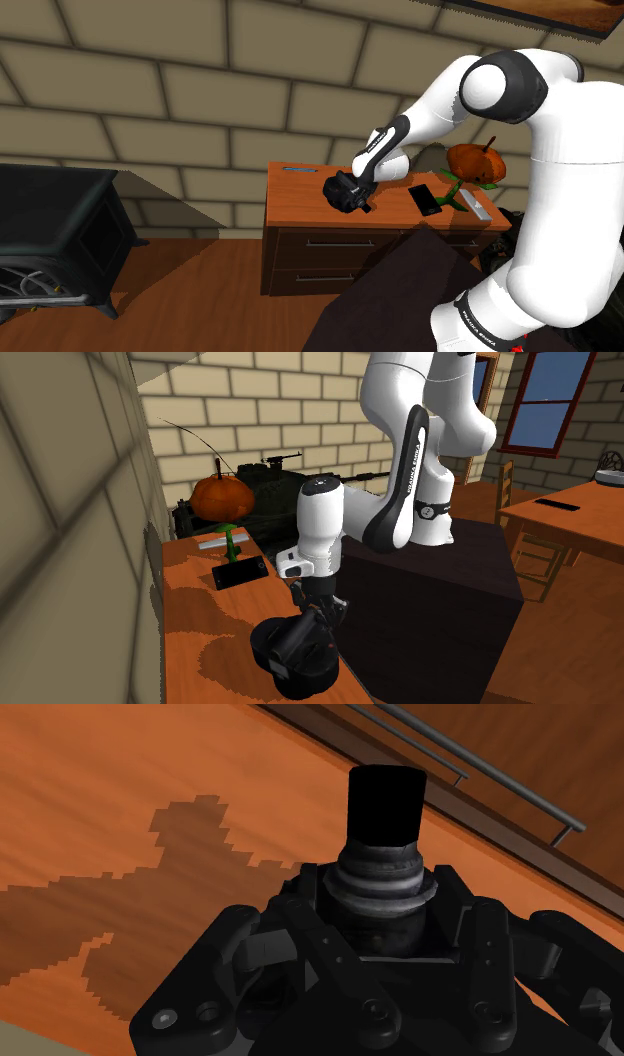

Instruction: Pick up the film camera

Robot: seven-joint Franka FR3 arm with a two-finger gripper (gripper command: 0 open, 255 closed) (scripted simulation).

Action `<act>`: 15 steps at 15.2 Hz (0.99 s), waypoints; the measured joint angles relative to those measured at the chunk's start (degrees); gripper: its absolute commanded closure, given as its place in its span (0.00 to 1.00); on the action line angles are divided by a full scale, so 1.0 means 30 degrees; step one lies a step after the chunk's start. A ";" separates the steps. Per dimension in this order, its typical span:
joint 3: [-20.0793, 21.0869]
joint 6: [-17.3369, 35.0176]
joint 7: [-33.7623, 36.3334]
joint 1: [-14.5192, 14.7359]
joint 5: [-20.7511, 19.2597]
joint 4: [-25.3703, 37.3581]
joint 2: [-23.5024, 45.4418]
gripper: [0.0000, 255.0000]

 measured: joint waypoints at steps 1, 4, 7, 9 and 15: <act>0.0003 0.0007 -0.0001 0.0000 0.0002 -0.0002 0.0001 1.00; 0.0009 0.0011 -0.0002 -0.0002 0.0007 0.0000 0.0004 1.00; 0.0012 0.0004 -0.0001 0.0000 0.0006 0.0014 0.0010 1.00; -0.0083 -0.0239 0.0057 0.0083 -0.0065 -0.0011 -0.0232 1.00; -0.0551 -0.1291 0.0299 0.0452 -0.0439 -0.0546 -0.1805 1.00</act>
